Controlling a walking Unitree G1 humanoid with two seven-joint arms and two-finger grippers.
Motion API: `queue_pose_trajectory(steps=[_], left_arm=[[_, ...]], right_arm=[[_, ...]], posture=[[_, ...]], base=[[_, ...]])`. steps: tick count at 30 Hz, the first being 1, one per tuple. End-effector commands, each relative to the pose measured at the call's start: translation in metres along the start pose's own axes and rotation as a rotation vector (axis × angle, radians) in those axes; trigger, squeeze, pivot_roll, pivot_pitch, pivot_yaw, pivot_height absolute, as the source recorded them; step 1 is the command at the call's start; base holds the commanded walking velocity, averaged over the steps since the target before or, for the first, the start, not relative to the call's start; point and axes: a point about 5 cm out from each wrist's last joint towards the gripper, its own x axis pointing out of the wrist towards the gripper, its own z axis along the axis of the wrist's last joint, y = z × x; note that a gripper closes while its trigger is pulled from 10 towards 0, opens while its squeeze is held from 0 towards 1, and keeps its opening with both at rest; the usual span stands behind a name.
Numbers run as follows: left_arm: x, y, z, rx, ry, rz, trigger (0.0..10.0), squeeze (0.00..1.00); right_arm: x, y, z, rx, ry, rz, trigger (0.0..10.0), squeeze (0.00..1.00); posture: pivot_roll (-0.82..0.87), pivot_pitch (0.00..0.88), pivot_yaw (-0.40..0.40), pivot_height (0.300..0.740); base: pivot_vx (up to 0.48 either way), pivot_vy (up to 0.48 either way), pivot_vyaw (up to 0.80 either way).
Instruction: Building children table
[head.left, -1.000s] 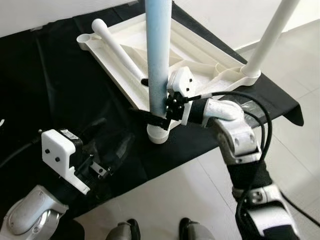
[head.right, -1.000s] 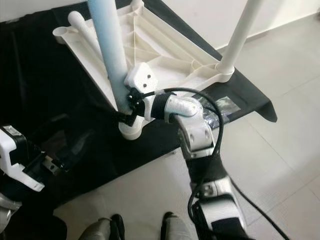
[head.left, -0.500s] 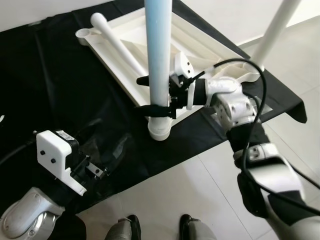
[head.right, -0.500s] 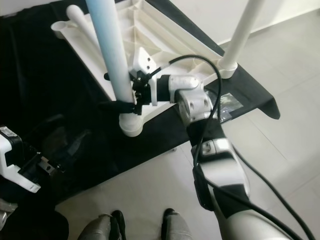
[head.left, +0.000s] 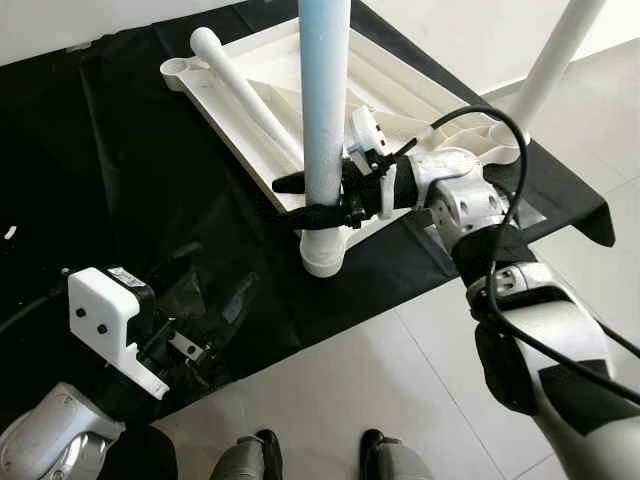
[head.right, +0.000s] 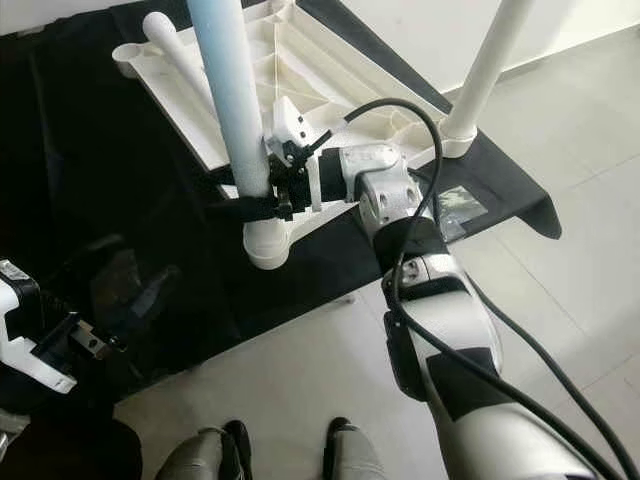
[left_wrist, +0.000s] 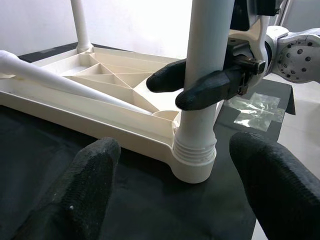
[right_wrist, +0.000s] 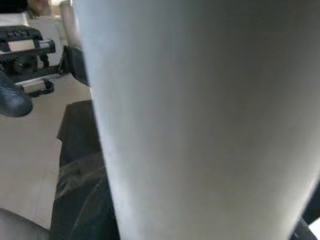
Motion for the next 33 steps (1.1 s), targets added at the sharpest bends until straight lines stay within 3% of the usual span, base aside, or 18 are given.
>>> queue_pose_trajectory(steps=[1, 5, 6, 9, 10, 11, 13, 14, 15, 17, 19, 24, 25, 27, 28, 31, 32, 33], left_arm=[[-0.002, -0.003, 0.002, 0.003, 0.011, -0.021, 10.0, 0.0], [-0.001, -0.002, 0.001, 0.001, 0.011, -0.022, 10.0, 0.0], [-0.001, -0.003, 0.0, -0.001, 0.012, -0.023, 10.0, 0.0], [-0.001, -0.003, 0.0, -0.001, 0.011, -0.024, 10.0, 0.0], [-0.002, -0.004, 0.0, -0.003, 0.008, -0.021, 10.0, 0.0], [-0.002, -0.004, 0.0, -0.003, 0.008, -0.021, 10.0, 0.0], [-0.003, -0.004, -0.002, -0.016, 0.014, -0.017, 10.0, 0.0], [-0.003, -0.004, -0.002, -0.016, 0.014, -0.017, 10.0, 0.0], [-0.003, -0.004, -0.003, -0.023, 0.016, -0.018, 10.0, 0.0], [-0.003, -0.004, -0.003, -0.023, 0.016, -0.018, 10.0, 0.0], [0.001, -0.006, -0.006, -0.039, 0.013, -0.038, 10.0, 0.0], [0.007, -0.005, -0.007, -0.038, -0.001, -0.049, 10.0, 0.0], [0.007, -0.005, -0.006, -0.036, -0.006, -0.044, 10.0, 0.0], [0.007, -0.005, -0.006, -0.036, -0.006, -0.044, 10.0, 0.0], [0.007, -0.005, -0.006, -0.036, -0.007, -0.042, 10.0, 0.0], [0.006, -0.006, -0.006, -0.038, -0.007, -0.04, 10.0, 0.0], [0.006, -0.006, -0.006, -0.038, -0.008, -0.04, 10.0, 0.0], [0.006, -0.006, -0.006, -0.038, -0.008, -0.04, 10.0, 0.0]], right_arm=[[-0.001, -0.001, 0.005, -0.03, -0.001, 0.016, 0.0, 0.0], [-0.005, -0.002, 0.001, -0.045, 0.015, -0.03, 0.0, 0.0], [-0.009, -0.004, -0.007, -0.063, 0.029, -0.152, 0.0, 0.0], [-0.009, -0.004, -0.015, -0.049, 0.037, -0.249, 0.0, 0.0], [0.002, 0.005, -0.032, 0.004, 0.034, -0.41, 0.0, 0.0], [0.002, 0.005, -0.032, 0.004, 0.034, -0.41, 0.0, 0.0], [0.017, 0.044, -0.07, 0.204, 0.116, -0.971, 0.0, 0.0], [0.017, 0.044, -0.07, 0.204, 0.116, -0.971, 0.0, 0.0], [0.015, 0.064, -0.076, 0.243, 0.152, -1.107, 0.0, 0.0], [0.015, 0.064, -0.076, 0.243, 0.152, -1.107, 0.0, 0.0], [0.023, 0.078, -0.074, 0.252, 0.131, -1.143, 0.0, 0.0], [0.036, 0.064, -0.062, 0.231, 0.07, -1.116, 0.0, 0.0], [0.04, 0.059, -0.058, 0.226, 0.051, -1.09, 3.6, 0.0], [0.04, 0.059, -0.058, 0.226, 0.051, -1.09, 3.6, 0.0], [0.04, 0.053, -0.055, 0.214, 0.041, -1.056, 10.0, 0.0], [0.037, 0.045, -0.04, 0.194, -0.006, -0.982, 10.0, 0.03], [0.034, 0.045, -0.031, 0.18, -0.02, -0.948, 10.0, 1.0], [0.028, 0.04, -0.022, 0.158, -0.036, -0.887, 10.0, 1.0]], posture=[[0.12, 0.295, 0.027, 0.74], [0.11, 0.29, 0.025, 0.74], [0.1, 0.279, 0.009, 0.74], [0.1, 0.279, 0.009, 0.74], [0.09, 0.281, 0.001, 0.74], [0.09, 0.281, 0.001, 0.74], [0.07, 0.29, 0.022, 0.74], [0.07, 0.29, 0.022, 0.74], [0.07, 0.286, 0.03, 0.74], [0.07, 0.286, 0.03, 0.74], [0.05, 0.273, 0.043, 0.74], [0.05, 0.261, 0.031, 0.74], [0.05, 0.261, 0.03, 0.74], [0.05, 0.261, 0.03, 0.74], [0.05, 0.26, 0.028, 0.74], [0.06, 0.259, 0.03, 0.74], [0.06, 0.259, 0.03, 0.74], [0.06, 0.259, 0.03, 0.74]], base=[[0.0, 0.0, 0.0], [0.0, 0.0, 0.0], [0.0, 0.0, 0.0], [0.0, 0.0, 0.0], [0.0, 0.0, 0.0], [0.0, 0.0, 0.0], [0.0, 0.0, 0.0], [0.0, 0.0, 0.0], [0.0, 0.0, 0.0], [0.0, 0.0, 0.0], [0.0, 0.0, 0.0], [0.0, 0.0, 0.0], [0.0, 0.0, 0.0], [0.0, 0.0, 0.0], [0.0, 0.0, 0.0], [0.0, 0.0, 0.0], [0.0, 0.0, 0.0], [0.0, 0.0, 0.0]])
